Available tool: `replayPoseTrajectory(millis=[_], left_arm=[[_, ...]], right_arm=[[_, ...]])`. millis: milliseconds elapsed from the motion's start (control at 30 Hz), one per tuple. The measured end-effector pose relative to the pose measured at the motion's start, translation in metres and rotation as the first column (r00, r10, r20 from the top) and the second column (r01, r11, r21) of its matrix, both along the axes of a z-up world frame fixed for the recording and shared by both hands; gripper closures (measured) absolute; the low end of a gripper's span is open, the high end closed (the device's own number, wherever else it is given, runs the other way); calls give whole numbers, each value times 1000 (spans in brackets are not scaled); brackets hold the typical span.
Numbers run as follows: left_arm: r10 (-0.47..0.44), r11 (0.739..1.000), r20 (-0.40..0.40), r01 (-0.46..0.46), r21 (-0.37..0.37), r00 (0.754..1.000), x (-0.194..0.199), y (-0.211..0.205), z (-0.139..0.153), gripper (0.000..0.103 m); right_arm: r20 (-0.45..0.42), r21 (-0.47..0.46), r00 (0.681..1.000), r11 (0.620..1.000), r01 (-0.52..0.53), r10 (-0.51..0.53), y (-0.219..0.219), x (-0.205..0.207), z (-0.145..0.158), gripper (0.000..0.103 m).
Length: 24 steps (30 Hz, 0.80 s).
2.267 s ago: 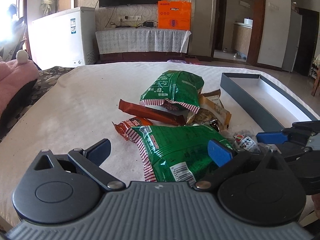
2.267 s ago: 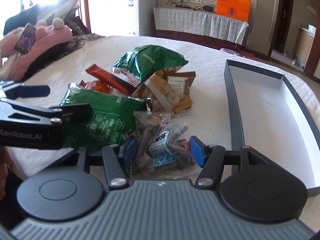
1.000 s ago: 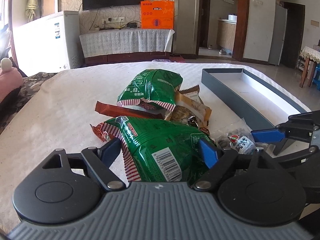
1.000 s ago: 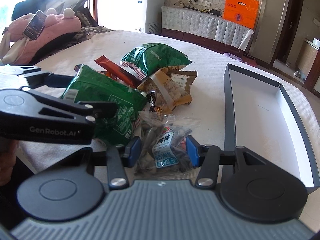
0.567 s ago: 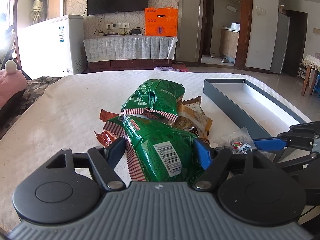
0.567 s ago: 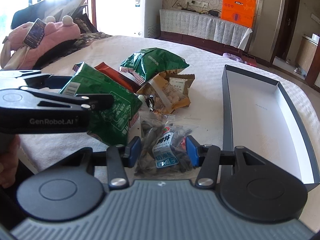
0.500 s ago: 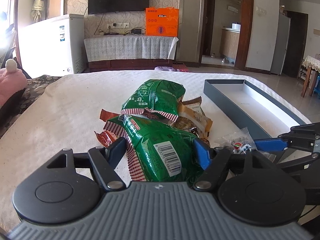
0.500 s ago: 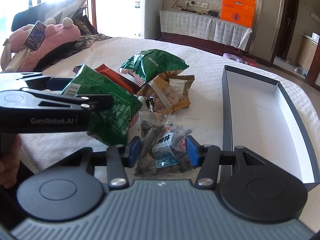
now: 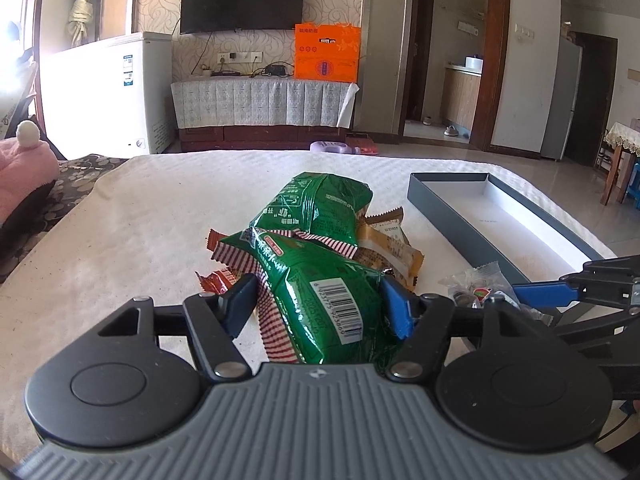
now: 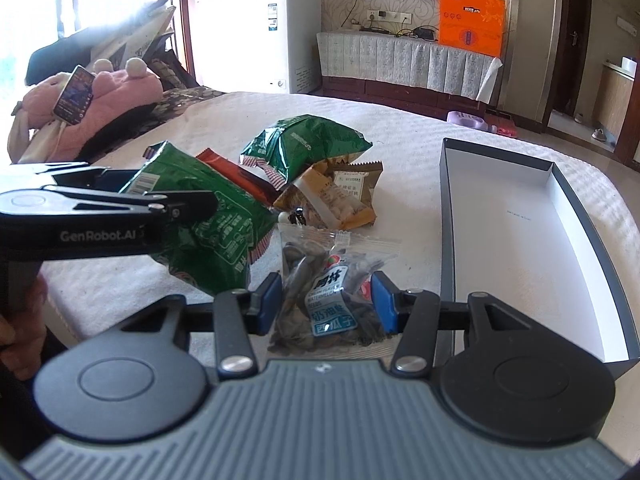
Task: Organize snacks
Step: 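Grasp the green chip bag with the left gripper while the right lifts the clear bag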
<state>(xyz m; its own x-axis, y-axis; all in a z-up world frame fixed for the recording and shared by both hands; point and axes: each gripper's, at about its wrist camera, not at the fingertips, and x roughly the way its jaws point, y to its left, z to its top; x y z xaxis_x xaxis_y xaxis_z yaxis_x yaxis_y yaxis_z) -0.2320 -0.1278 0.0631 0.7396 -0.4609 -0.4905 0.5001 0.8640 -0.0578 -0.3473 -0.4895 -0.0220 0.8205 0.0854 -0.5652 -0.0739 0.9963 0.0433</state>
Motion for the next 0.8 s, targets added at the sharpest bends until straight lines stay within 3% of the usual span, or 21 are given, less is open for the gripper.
replayPoseTrajectory(millis=[800], left_arm=[[-17, 1000, 92, 19, -18, 996, -21, -13, 27, 35]], right_arm=[[112, 11, 993, 999, 42, -43, -14, -15, 21, 52]])
